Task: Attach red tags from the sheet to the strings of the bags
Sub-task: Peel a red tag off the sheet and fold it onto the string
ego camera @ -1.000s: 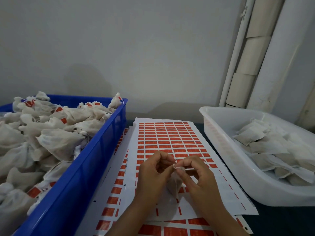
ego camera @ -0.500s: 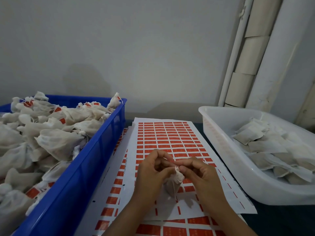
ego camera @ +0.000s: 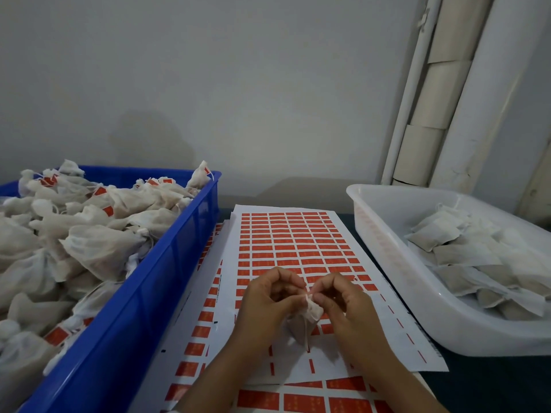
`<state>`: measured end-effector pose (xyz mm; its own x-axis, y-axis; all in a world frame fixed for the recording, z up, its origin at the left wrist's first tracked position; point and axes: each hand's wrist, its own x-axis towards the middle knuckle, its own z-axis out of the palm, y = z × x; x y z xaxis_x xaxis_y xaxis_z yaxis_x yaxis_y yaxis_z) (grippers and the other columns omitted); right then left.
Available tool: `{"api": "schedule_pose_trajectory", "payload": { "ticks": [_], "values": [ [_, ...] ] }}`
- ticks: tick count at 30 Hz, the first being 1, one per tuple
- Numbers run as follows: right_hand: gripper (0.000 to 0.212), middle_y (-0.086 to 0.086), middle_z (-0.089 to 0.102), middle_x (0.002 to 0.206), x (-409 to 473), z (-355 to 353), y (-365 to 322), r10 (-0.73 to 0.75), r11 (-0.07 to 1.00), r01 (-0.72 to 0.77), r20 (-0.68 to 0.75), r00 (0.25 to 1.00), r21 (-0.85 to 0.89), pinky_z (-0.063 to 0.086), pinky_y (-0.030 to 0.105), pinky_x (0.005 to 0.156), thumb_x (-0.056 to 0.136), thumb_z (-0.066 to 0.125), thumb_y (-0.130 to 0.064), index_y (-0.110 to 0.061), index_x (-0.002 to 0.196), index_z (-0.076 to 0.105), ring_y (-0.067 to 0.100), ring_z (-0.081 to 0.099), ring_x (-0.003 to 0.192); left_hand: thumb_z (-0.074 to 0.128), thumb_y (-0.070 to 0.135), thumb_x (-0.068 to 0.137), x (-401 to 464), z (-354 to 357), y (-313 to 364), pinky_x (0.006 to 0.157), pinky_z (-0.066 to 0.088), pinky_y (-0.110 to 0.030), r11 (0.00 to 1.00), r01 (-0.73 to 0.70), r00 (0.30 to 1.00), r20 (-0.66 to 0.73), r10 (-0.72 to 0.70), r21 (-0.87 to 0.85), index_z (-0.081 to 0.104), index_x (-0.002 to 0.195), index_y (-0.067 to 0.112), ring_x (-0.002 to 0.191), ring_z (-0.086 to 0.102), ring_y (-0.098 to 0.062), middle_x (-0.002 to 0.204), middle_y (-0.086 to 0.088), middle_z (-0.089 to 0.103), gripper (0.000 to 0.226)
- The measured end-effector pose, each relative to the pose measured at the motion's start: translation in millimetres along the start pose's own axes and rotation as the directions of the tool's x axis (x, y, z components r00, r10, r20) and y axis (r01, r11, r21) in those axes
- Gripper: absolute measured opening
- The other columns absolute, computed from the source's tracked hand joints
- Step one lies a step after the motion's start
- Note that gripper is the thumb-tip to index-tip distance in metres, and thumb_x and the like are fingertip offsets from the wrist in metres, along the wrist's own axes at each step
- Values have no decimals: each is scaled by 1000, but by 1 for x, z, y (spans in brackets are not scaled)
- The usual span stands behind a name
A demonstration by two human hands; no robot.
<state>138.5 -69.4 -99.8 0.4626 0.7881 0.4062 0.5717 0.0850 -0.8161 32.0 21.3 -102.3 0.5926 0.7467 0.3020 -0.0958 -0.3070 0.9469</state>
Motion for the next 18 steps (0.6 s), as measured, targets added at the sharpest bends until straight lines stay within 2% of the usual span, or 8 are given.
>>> {"api": "schedule_pose_trajectory", "payload": {
  "ticks": [3, 8, 12, 15, 16, 18],
  "values": [
    [12, -10, 60, 79, -2, 2, -1, 53, 996, -52, -20, 998, 67, 51, 13, 75, 91, 52, -17, -26, 83, 53, 3, 60, 80, 65, 4, 82, -1, 2, 0, 63, 50, -11, 999, -44, 998, 44, 44, -7, 66, 80, 21, 79, 67, -7, 78, 14, 69, 17],
    [5, 4, 65, 89, -1, 0, -4, 174, 948, -159, -31, 984, 274, 55, 20, 70, 91, 51, -12, -14, 91, 56, 16, 67, 80, 60, 14, 86, -1, 5, 1, 68, 49, -11, 997, -70, 993, 92, 68, 19, 63, 81, 25, 81, 62, -2, 79, 20, 65, 13],
    [6, 3, 66, 87, -1, -2, -5, 177, 947, -141, -104, 979, 287, 55, 18, 66, 91, 50, -11, -14, 92, 56, 13, 67, 78, 55, 25, 90, -4, 6, 1, 73, 49, -11, 990, -128, 982, 144, 120, 51, 59, 93, 30, 89, 61, -4, 89, 20, 64, 7],
    [6, 6, 65, 90, -1, -6, -4, 174, 952, -126, -154, 973, 280, 57, 28, 73, 91, 50, -11, -12, 94, 56, 17, 66, 81, 63, 39, 82, -9, 9, 1, 75, 49, -9, 979, -178, 958, 246, 149, 103, 50, 104, 40, 96, 56, 4, 98, 28, 58, 26],
    [6, 6, 65, 90, -1, -6, -5, 171, 954, -123, -160, 972, 275, 57, 30, 75, 92, 50, -12, -11, 95, 56, 18, 66, 82, 67, 41, 79, -10, 10, 1, 76, 49, -9, 973, -184, 957, 249, 146, 138, 47, 105, 42, 97, 55, 7, 99, 29, 57, 32],
    [6, 5, 65, 90, -1, -6, -5, 159, 957, -112, -160, 974, 268, 57, 28, 73, 92, 50, -12, -12, 94, 56, 16, 67, 81, 68, 35, 81, -10, 11, 0, 76, 50, -10, 963, -205, 963, 212, 166, 178, 48, 100, 39, 94, 55, 8, 97, 26, 57, 29]
  ]
}}
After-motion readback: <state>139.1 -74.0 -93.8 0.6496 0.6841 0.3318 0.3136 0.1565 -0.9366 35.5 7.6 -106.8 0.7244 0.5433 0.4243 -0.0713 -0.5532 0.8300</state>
